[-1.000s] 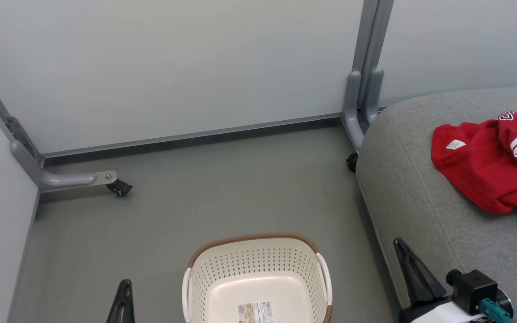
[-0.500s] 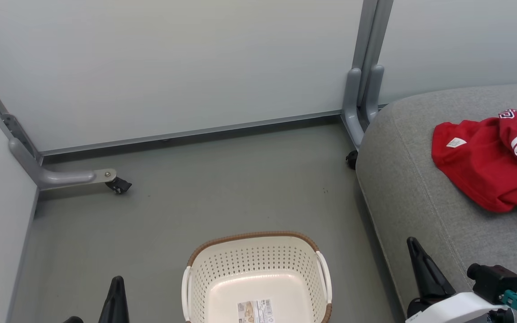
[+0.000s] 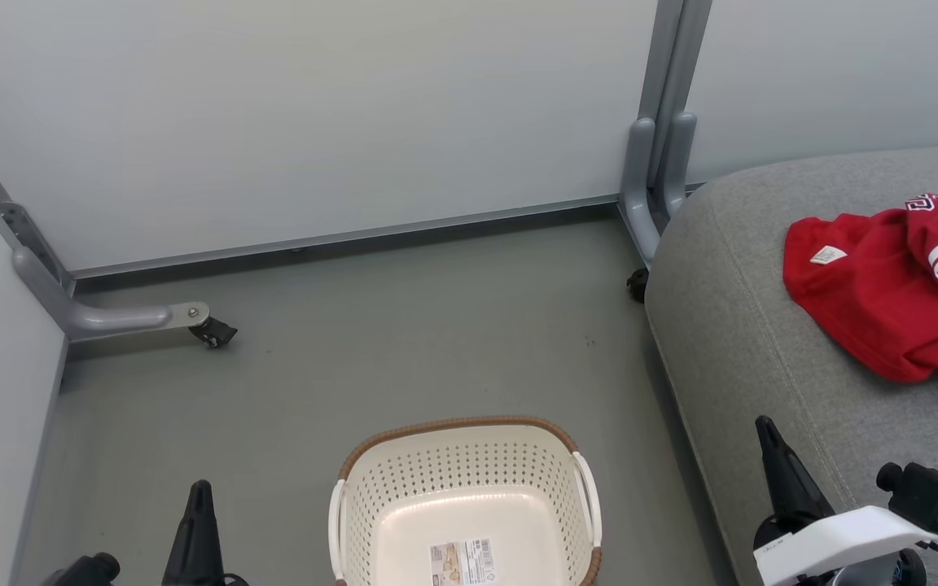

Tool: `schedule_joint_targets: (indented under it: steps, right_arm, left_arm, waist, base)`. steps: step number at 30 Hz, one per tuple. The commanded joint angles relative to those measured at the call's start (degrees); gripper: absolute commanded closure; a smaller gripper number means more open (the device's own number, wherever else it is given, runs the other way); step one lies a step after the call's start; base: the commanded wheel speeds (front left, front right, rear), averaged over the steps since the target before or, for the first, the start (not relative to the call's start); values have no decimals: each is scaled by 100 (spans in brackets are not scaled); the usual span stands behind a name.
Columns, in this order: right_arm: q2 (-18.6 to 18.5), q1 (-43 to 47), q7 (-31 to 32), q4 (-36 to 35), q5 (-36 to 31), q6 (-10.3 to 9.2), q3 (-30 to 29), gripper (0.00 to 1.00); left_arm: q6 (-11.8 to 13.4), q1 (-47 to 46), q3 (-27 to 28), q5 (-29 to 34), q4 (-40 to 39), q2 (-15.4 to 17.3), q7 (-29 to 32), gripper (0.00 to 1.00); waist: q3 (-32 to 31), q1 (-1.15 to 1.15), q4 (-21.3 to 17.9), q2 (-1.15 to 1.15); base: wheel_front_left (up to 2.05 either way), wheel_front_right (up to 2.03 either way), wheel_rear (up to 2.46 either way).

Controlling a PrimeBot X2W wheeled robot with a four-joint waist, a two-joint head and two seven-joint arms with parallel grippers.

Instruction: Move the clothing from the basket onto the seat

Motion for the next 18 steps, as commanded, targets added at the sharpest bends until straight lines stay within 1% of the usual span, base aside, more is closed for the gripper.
schedule_joint_targets:
  steps: [1,18]
  right_arm:
    - [-39,-162,43,-36,214,-2,-52,100]
    - [-17,-358,376,107,1530,-3,-253,100]
  left_arm:
    - [-44,-203,38,-229,-48,55,39,100]
    - [-167,-556,174,-1615,116,88,361,100]
  waist:
    - [5,0,-1,0]
    - [65,0,-16,0]
  base:
    - [0,0,0]
    - [0,0,0]
